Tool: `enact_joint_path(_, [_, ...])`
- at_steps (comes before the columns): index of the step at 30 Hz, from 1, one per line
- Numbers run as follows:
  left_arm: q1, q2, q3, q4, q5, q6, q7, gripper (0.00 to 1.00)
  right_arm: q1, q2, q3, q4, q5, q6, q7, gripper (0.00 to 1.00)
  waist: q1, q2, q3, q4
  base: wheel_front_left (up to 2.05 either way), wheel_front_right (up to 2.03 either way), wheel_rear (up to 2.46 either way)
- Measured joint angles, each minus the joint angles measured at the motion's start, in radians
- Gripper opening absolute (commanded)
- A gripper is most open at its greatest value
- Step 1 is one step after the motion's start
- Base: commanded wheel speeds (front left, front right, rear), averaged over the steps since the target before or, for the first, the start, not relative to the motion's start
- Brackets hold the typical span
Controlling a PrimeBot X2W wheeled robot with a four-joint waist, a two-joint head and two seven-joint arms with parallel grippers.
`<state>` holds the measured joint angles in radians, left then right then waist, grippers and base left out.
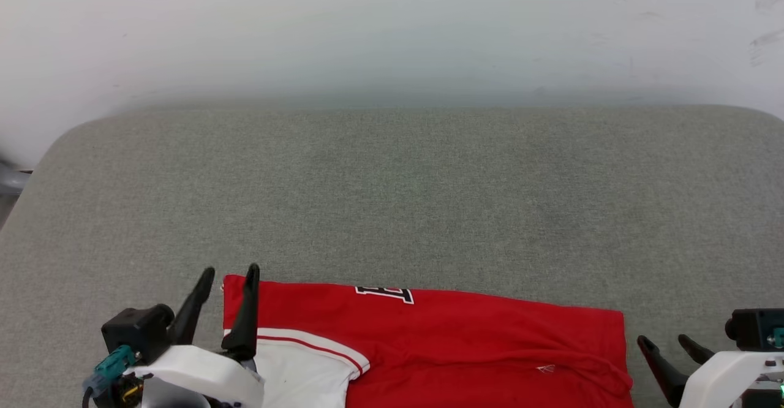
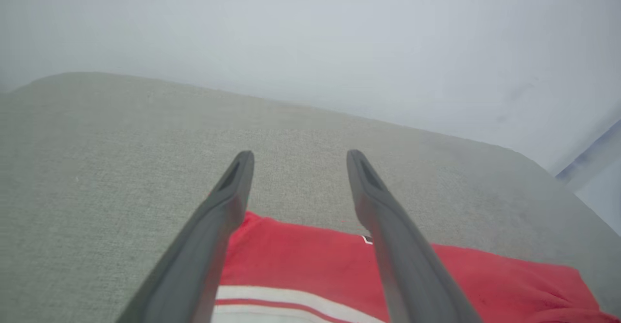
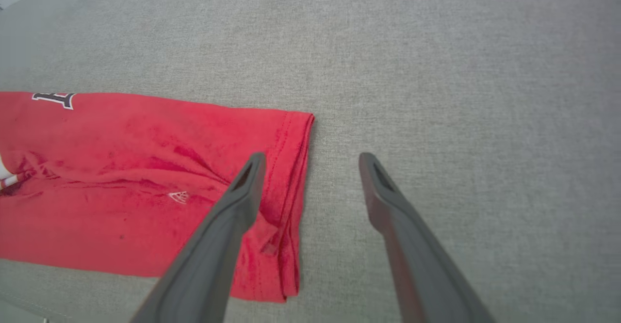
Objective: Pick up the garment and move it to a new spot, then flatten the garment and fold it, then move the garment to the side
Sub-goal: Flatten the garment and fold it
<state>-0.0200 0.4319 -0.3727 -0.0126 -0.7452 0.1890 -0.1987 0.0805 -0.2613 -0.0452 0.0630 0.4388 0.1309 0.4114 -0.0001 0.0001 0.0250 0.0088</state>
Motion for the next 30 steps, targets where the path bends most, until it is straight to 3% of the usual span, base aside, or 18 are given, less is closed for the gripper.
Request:
enact_joint_path(5, [-0.031, 0.002, -0.006, -0.036, 0.132, 0.04, -0.049, 1.0, 0.0, -0.023, -0.02, -0.012, -0.005, 0.0, 0.075, 1.0, 0.0, 0.0, 0.013, 0.006, 0.0, 0.0, 0.0])
enact_joint_path(9, [-0.049, -0.011, -0.01, -0.053, 0.208, 0.048, -0.06, 1.0, -0.009, -0.022, -0.017, -0.009, 0.001, 0.0, 0.11, 1.0, 0.0, 0.0, 0.035, 0.016, 0.0, 0.0, 0.0])
enact_joint_path(24, [-0.087, -0.076, 0.023, -0.05, 0.312, -0.003, -0.061, 1.0, -0.059, -0.018, 0.103, 0.083, 0.098, -0.001, 0.263, 0.97, 0.0001, -0.0001, 0.139, 0.062, 0.0, 0.0, 0.0])
enact_joint_path(25, [-0.087, -0.08, 0.026, -0.048, 0.314, -0.005, -0.062, 1.0, -0.061, -0.021, 0.107, 0.084, 0.102, -0.002, 0.267, 0.45, 0.0001, 0.0, 0.141, 0.063, 0.0, 0.0, 0.0])
enact_joint_path(26, [-0.087, -0.085, 0.03, -0.045, 0.318, -0.008, -0.061, 1.0, -0.064, -0.022, 0.111, 0.085, 0.107, -0.002, 0.267, 0.02, 0.0001, 0.0, 0.143, 0.063, 0.0, 0.0, 0.0])
enact_joint_path(30, [-0.087, -0.098, 0.042, -0.032, 0.329, -0.022, -0.062, 1.0, -0.084, -0.018, 0.13, 0.093, 0.127, -0.002, 0.266, 0.0, 0.0001, 0.0, 0.137, 0.062, 0.0, 0.0, 0.0])
